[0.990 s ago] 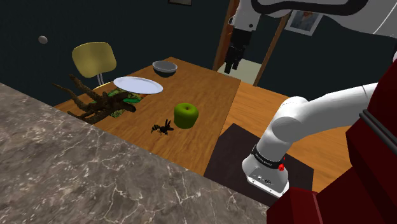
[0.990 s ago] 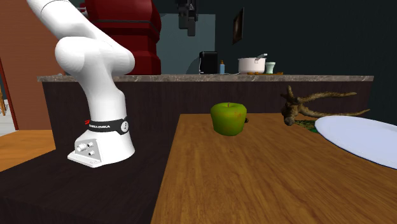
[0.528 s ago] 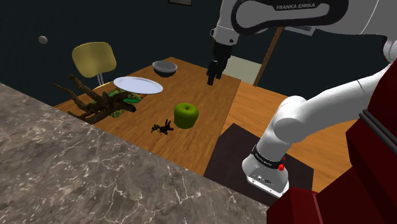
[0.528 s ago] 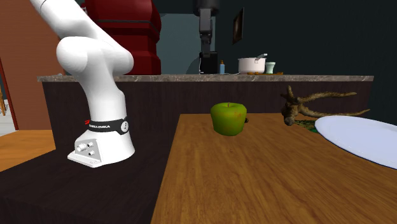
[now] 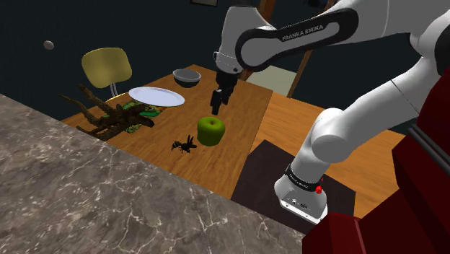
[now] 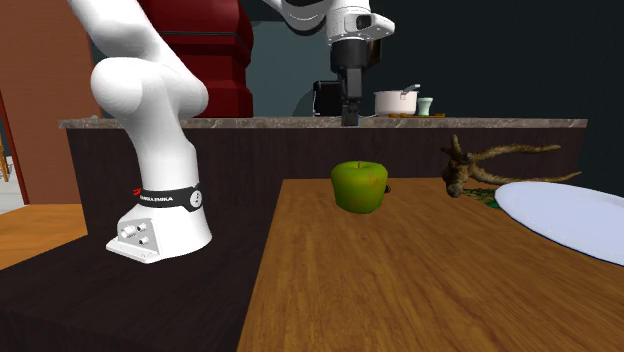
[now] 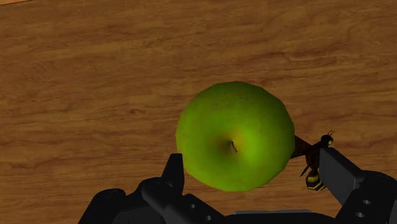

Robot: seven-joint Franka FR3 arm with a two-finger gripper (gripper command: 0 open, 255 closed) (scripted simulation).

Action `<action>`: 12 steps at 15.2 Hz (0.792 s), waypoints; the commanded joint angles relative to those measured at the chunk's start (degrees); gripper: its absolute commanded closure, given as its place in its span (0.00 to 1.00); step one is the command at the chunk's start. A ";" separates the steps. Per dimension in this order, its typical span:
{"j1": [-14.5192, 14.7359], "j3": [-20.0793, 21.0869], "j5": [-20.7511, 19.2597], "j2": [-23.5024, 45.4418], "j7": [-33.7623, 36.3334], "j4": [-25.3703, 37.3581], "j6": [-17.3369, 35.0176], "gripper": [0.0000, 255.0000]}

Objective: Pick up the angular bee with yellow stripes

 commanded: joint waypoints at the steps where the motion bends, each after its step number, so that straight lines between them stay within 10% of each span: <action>1: 0.69 2.02 -0.30 3.11 1.64 0.14 3.65 0.00; 12: 0.72 11.92 -14.01 26.82 16.43 7.26 21.00 0.00</action>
